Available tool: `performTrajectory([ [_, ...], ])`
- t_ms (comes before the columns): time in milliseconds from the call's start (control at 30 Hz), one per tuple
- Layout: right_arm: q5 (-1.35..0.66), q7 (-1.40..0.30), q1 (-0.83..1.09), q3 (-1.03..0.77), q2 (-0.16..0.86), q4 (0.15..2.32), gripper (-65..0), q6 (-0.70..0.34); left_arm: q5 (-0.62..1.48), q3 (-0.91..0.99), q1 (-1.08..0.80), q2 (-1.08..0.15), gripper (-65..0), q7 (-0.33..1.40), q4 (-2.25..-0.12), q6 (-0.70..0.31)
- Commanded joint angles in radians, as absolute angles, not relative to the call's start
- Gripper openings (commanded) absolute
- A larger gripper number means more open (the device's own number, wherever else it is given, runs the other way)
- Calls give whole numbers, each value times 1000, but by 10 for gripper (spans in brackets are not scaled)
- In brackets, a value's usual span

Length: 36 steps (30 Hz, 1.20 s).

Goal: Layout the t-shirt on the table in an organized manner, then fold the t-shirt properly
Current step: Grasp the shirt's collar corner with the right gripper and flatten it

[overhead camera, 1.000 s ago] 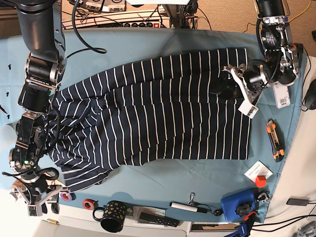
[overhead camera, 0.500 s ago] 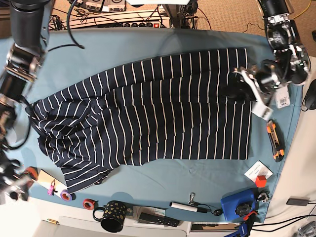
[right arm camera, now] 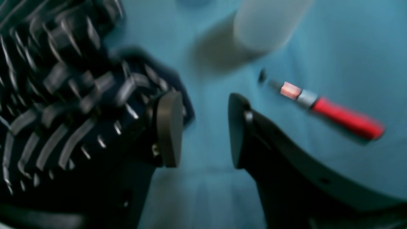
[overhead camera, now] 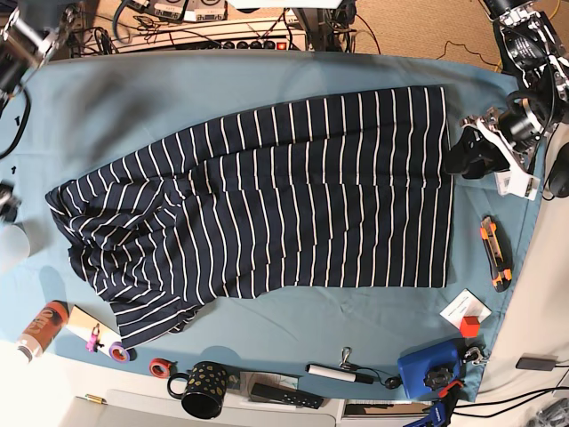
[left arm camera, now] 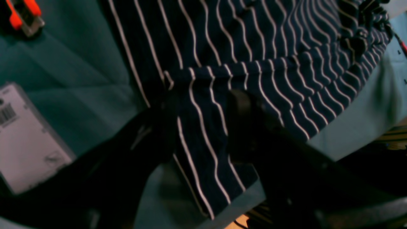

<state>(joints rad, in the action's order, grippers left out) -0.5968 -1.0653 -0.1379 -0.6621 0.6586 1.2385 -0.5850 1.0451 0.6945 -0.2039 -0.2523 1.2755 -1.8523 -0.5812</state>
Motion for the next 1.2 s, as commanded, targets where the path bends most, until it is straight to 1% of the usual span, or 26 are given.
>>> performTrajectory([
  [0,-617,-1034,-132,-669,690,1232,-409,-586,1081,698,-197,-266,-409,1257,-1868,-585],
  [133,-686,-991,-78,-669,690,1136,-409,-593,1083,698,-197,-266,-409,1256,-1868,-586],
  [200,-716,-981,-79,-669,690,1100,-409,-632,1084,698,-197,-266,-409,1256,-1868,-586],
  [267,-748,-975,-81,-669,683,1092,-409,-665,1087,698,-196,-266,-409,1256,-1868,-587],
  [367,-759,-968,-84,-669,656,1092,-409,-676,1087,698,-197,-266,-409,1256,-1868,-598],
  [433,-746,-942,-83,-669,625,1091,-409,-667,1087,698,-197,-266,-409,1256,-1868,-597],
  [600,-630,-844,-83,-669,546,1091,-409,-595,1098,698,-197,-266,-409,1256,-1868,-597],
  [667,-619,-812,-84,-669,524,1091,-409,-579,1098,698,-197,-266,-409,1257,-1868,-597],
  [833,-588,-787,-104,-669,484,1091,-409,-574,1105,698,-197,-266,-409,1256,-1868,-601],
  [933,-559,-751,-125,-669,461,1091,-409,-538,1106,698,-197,-266,-409,1256,-1868,-604],
  [1167,-540,-746,-164,-669,418,1091,-410,-522,1105,698,-197,-266,-409,1256,-1868,-604],
])
